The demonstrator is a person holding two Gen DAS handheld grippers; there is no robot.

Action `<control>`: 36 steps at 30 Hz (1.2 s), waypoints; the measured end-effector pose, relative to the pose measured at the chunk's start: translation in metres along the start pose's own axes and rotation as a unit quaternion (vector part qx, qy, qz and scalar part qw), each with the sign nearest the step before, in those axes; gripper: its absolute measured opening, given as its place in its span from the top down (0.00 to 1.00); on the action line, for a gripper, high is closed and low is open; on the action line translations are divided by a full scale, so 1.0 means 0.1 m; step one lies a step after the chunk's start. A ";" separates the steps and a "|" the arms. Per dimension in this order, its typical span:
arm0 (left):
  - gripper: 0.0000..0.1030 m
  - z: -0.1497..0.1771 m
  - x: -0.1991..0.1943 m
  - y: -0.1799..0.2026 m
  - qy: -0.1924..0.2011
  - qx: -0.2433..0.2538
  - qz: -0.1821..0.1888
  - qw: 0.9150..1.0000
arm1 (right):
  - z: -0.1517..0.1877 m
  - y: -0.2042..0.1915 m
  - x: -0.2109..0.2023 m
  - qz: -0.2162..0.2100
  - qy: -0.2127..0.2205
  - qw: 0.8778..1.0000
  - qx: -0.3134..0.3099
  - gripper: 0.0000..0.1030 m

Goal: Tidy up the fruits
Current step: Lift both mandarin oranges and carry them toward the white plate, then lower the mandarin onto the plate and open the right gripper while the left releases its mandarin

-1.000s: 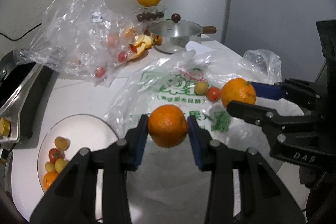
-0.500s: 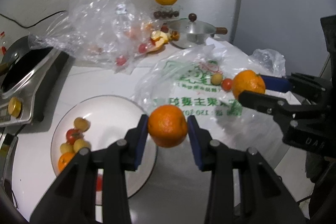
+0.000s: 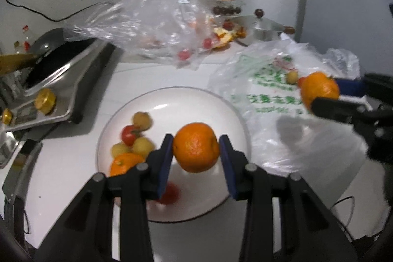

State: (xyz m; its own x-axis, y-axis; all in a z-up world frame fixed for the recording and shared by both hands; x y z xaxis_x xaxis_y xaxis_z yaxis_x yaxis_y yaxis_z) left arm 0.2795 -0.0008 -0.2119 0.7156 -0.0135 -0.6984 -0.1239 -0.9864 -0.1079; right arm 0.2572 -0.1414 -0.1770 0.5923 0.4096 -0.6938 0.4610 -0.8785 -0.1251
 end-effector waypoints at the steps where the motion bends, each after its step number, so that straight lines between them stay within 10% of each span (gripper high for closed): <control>1: 0.63 0.03 0.01 -0.03 -0.001 0.001 -0.007 1.000 | -0.01 -0.02 0.00 0.000 -0.001 1.000 -0.002 0.54; 36: 0.57 0.06 -0.21 -0.55 0.059 -0.042 -0.015 0.997 | -0.22 -0.60 0.34 -0.016 -0.017 0.999 -0.045 0.54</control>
State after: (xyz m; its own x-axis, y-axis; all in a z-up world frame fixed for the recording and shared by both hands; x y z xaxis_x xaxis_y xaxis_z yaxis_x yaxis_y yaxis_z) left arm 0.2669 0.0550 -0.1954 0.7941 0.0011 -0.6078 -0.0473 -0.9969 -0.0635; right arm 0.2643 -0.0691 -0.1776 0.5542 0.4278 -0.7141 0.5382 -0.8385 -0.0846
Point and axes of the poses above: each gripper's, at about its wrist camera, not at the fingertips, and x roughly the way its jaws point, y to its right, z to its underside, the point moved 4 cm from there along x, roughly the way its jaws point, and after that the axes turned 3 degrees about x, right-handed, at the moved point
